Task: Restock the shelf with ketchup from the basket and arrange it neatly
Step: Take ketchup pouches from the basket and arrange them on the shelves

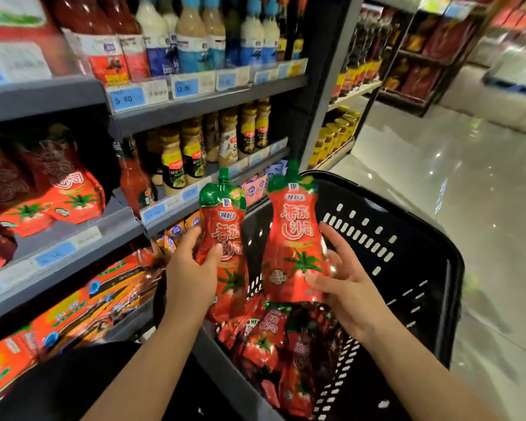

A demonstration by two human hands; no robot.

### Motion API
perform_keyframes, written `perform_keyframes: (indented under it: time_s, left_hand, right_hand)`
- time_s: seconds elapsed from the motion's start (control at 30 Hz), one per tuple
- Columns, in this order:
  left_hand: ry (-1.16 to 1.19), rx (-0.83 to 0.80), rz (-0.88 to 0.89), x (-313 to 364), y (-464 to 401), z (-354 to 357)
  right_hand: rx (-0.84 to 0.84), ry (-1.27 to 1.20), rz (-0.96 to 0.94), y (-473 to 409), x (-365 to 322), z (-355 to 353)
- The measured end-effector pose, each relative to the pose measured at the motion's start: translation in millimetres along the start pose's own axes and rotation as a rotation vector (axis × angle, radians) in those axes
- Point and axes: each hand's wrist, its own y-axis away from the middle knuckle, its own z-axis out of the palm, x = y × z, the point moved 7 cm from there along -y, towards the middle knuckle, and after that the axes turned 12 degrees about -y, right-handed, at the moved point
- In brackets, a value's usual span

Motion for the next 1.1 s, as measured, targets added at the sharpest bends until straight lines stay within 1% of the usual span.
perform_keyframes:
  time_s: [0.1,0.17,0.23,0.3,0.4,0.47,0.53,0.6,0.63,0.67,0.7,0.77,0.83,0.87,0.9,0.93,0.97,1.0,1.03,1.1]
  left_hand:
    - [0.191,-0.076,-0.106,1,4,4]
    - [0.351,-0.136,-0.146,7,10,5]
    - [0.447,-0.168,-0.151,14,16,-1]
    - [0.447,-0.221,-0.094,18,18,-5]
    - [0.342,-0.247,-0.041,18,19,-9]
    - [0.297,-0.243,-0.028,14,17,-8]
    - [0.322,-0.217,-0.034,12,14,-8]
    - [0.371,-0.156,-0.045,10,11,-10]
    - [0.392,-0.129,-0.046,11,9,-12]
    - [0.405,-0.107,-0.043,12,7,-13]
    - [0.406,-0.085,-0.041,12,5,-15]
    - [0.378,-0.041,-0.035,10,0,-19]
    - [0.328,-0.012,-0.015,6,-3,-19]
    - [0.298,-0.011,-0.008,5,-3,-18]
    - [0.274,-0.014,-0.001,4,-3,-15]
    - [0.259,-0.017,0.011,3,-3,-13]
    - [0.239,-0.018,0.023,2,-4,-10]
    - [0.217,-0.021,0.036,0,-5,-6]
    - [0.202,-0.023,0.043,-2,-5,-3]
    - [0.192,-0.037,0.039,-4,-7,5]
  right_hand:
    - [-0.094,-0.01,-0.068,5,2,24]
    - [-0.121,0.022,-0.054,1,7,37]
    - [-0.157,0.032,-0.012,-2,16,46]
    - [-0.186,0.036,0.012,-3,21,52]
    - [-0.217,0.073,0.008,-6,20,59]
    - [-0.251,0.134,-0.006,-8,17,66]
    - [-0.28,0.186,-0.022,-10,14,70]
    - [-0.315,0.203,-0.05,-13,6,75]
    - [-0.308,0.194,-0.079,-17,0,74]
    - [-0.258,0.183,-0.107,-25,-6,68]
    - [-0.169,0.176,-0.132,-36,-9,56]
    - [0.089,0.3,-0.12,-66,5,6]
    - [0.344,0.545,0.051,-89,47,-66]
    - [0.409,0.688,0.212,-92,75,-99]
    - [0.409,0.863,0.39,-90,109,-131]
    - [0.368,1.026,0.567,-84,141,-156]
    - [0.32,1.163,0.702,-75,169,-175]
    - [0.323,1.184,0.803,-60,190,-186]
    - [0.359,1.151,0.869,-47,206,-194]
    - [0.462,1.11,0.888,-25,219,-191]
